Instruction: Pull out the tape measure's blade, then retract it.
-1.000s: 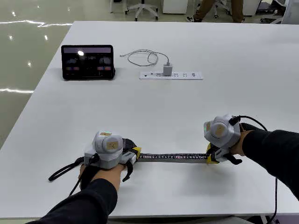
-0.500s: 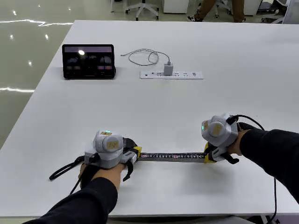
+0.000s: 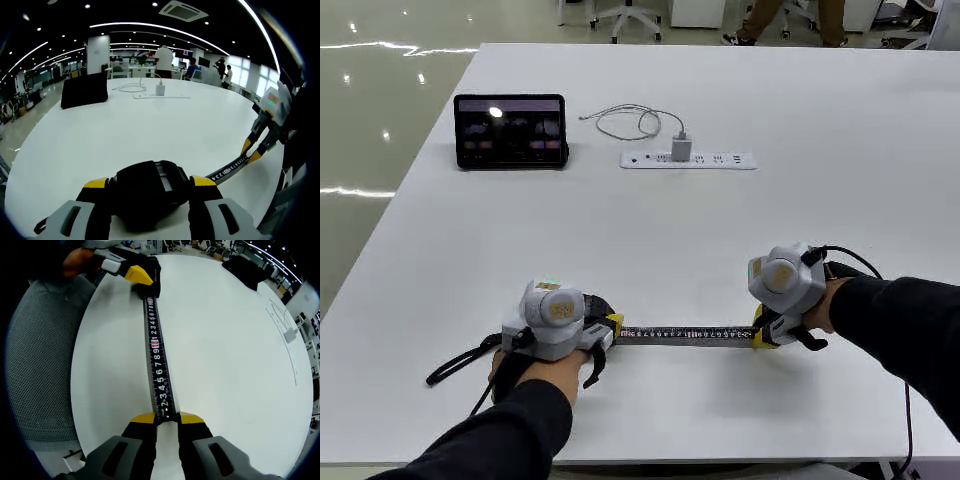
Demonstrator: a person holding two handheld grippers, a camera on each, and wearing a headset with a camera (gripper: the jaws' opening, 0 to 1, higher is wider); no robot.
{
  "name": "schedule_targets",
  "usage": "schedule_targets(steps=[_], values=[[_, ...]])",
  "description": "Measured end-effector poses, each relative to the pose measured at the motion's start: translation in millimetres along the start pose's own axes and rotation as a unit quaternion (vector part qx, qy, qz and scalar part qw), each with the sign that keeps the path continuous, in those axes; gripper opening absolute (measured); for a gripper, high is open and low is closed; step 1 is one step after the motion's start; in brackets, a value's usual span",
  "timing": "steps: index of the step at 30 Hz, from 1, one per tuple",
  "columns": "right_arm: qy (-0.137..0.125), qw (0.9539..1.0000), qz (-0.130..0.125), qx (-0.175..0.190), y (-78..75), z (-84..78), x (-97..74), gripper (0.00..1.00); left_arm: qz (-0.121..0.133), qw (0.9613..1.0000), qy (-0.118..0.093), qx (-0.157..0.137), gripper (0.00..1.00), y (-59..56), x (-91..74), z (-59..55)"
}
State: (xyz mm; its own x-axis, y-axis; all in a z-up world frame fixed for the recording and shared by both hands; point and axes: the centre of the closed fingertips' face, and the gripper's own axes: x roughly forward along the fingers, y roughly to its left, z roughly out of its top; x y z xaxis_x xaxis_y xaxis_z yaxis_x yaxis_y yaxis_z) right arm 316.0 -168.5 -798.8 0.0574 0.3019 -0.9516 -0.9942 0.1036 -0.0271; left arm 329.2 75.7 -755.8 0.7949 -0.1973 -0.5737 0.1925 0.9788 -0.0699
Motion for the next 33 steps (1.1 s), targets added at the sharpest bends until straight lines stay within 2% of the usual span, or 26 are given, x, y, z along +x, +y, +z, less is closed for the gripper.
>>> schedule_targets(steps=[33], values=[[-0.007,1.0000,0.002,-0.006,3.0,18.1,4.4,0.11,-0.001,1.0000,0.002,0.001,0.58,-0.5,0.0,0.0]])
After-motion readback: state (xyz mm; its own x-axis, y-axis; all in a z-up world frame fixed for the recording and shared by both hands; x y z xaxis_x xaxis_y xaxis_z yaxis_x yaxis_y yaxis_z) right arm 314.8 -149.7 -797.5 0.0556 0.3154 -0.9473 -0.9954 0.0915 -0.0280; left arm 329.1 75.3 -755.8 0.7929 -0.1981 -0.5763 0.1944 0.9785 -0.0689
